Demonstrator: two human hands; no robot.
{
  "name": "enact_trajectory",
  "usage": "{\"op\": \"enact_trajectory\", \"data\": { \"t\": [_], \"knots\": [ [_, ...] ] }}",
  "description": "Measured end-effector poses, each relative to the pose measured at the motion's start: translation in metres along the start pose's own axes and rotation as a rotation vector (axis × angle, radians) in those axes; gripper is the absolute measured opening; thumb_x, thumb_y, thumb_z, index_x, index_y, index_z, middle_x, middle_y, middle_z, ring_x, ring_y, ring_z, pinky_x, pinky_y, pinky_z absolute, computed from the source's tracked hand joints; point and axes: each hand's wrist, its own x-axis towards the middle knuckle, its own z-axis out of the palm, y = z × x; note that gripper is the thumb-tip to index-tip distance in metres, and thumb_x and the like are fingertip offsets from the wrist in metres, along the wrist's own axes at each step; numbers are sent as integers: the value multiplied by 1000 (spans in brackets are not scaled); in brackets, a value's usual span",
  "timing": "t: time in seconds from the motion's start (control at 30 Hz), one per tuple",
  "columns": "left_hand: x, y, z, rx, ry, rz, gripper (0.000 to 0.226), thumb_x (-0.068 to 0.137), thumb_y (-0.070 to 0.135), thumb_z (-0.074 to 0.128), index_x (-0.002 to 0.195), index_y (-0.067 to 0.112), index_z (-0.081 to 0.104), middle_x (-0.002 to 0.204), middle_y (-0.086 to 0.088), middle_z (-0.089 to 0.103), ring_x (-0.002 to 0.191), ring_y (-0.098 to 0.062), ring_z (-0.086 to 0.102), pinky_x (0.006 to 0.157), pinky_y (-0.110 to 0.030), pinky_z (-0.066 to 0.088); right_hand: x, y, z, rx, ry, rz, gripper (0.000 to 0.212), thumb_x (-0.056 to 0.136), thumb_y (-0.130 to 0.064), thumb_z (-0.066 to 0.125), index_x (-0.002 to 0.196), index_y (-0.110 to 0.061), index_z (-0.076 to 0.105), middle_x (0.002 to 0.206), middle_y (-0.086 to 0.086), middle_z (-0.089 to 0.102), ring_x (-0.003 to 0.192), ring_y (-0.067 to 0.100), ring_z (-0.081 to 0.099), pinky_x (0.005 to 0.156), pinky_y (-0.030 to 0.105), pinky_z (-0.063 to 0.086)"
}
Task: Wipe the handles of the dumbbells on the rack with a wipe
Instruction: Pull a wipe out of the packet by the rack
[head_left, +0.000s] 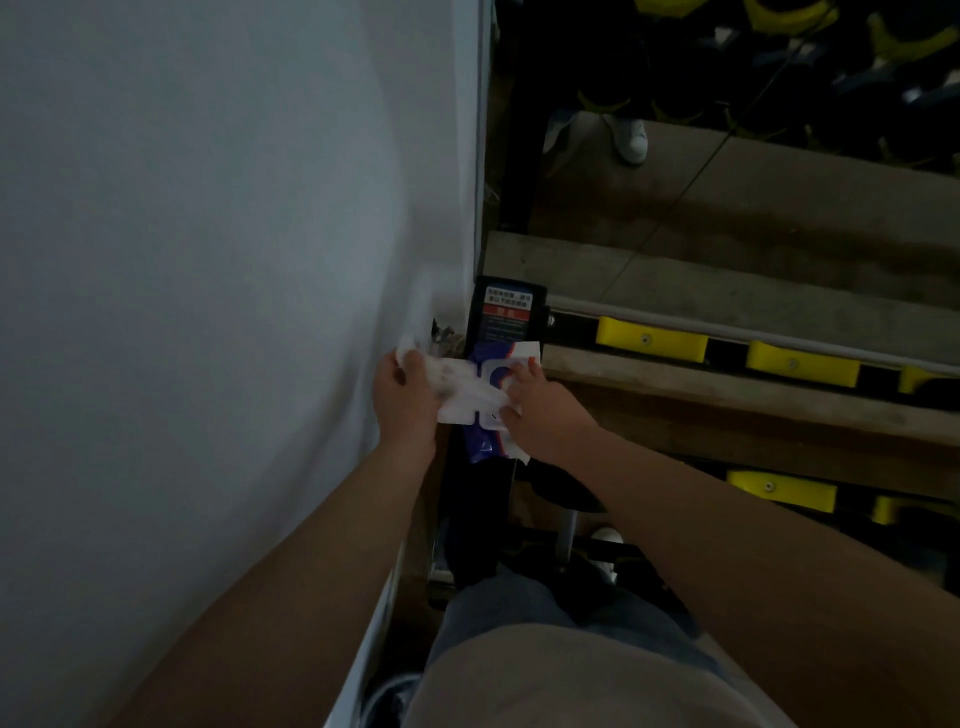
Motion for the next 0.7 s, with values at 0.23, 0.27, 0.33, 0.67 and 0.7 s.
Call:
{"op": "enact_trajectory", "data": {
  "t": [0.23, 0.27, 0.33, 0.67, 0.7],
  "knots": [
    [6, 2, -7, -163, -9, -128, 12, 100, 28, 53, 92, 24, 60, 70, 5, 50, 54, -8, 42, 49, -24, 38, -6, -1, -1, 117, 23, 39, 50, 108, -36, 39, 147, -6, 48, 166, 11, 22, 153, 28, 16, 122, 40, 17],
    [4, 0, -8, -130, -67, -161, 13, 100, 29, 55, 91, 22, 60, 66, 6, 48, 49, -6, 40, 47, -23, 36, -5, -1, -1, 179, 46, 57, 48, 108, -37, 39, 145, -8, 50, 163, 11, 29, 149, 29, 27, 119, 41, 25],
    [-2, -4, -6, -18, -206, -193, 18, 101, 34, 53, 93, 20, 62, 68, 5, 49, 49, -6, 41, 48, -23, 38, -4, -1, -4, 303, 81, 74, 40, 109, -35, 38, 136, -13, 58, 141, 12, 54, 121, 25, 57, 98, 35, 47],
    [-17, -21, 8, 543, -418, -10, 35, 100, 39, 39, 108, 12, 62, 109, -14, 68, 102, -33, 65, 94, -53, 52, -1, 0, -26, 751, 283, 186, 24, 101, -31, 53, 85, -15, 61, 79, 7, 60, 73, 20, 58, 68, 33, 44],
    [-12, -26, 10, 561, -398, -19, 36, 102, 37, 38, 113, 12, 62, 112, -15, 67, 103, -32, 64, 96, -51, 51, -3, 1, -27, 803, 299, 195, 25, 99, -28, 56, 79, -13, 58, 75, 7, 57, 70, 21, 56, 66, 34, 43]
  ]
}}
